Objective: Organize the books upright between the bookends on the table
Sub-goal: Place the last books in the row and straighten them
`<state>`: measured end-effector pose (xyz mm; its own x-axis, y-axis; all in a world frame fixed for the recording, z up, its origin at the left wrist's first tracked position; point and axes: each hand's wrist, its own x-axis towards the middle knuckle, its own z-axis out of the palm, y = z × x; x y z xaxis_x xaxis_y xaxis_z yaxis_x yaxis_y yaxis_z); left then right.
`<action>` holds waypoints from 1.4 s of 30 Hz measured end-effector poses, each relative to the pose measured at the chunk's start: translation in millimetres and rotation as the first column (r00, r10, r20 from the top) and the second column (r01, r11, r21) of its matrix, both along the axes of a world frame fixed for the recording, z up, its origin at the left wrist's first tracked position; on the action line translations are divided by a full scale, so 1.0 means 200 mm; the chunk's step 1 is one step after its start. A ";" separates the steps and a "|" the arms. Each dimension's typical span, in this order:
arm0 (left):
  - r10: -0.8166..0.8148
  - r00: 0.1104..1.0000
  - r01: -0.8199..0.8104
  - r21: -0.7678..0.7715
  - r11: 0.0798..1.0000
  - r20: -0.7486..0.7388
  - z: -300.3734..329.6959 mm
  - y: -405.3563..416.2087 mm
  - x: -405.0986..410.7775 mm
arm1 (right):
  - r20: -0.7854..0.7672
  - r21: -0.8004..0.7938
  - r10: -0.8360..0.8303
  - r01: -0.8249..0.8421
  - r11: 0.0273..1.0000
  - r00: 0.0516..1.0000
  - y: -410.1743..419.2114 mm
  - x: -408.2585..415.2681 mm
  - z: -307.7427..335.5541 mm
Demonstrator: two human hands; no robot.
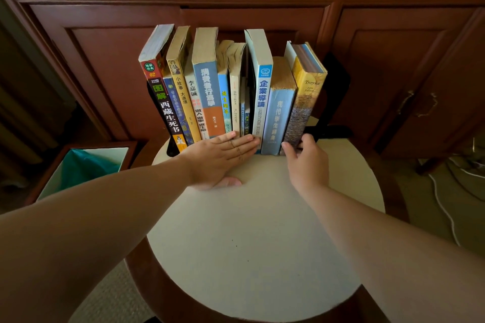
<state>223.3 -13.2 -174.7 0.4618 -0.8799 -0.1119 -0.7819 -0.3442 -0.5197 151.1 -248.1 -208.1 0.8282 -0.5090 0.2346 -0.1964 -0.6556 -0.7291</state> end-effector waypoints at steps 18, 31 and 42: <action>0.013 1.000 -0.013 -0.001 1.000 -0.010 -0.01 0.00 0.00 | 0.010 -0.044 0.056 -0.055 0.998 0.998 -0.05 0.04 0.02; 0.030 0.999 -0.030 0.027 0.999 -0.010 -0.03 0.01 0.01 | -0.102 -0.050 0.085 -0.090 0.995 0.991 -0.07 0.06 0.06; 0.123 0.982 -0.191 -0.798 0.572 -0.146 -0.02 0.21 -0.19 | -0.116 0.109 0.139 -0.126 0.986 0.984 -0.06 0.07 0.36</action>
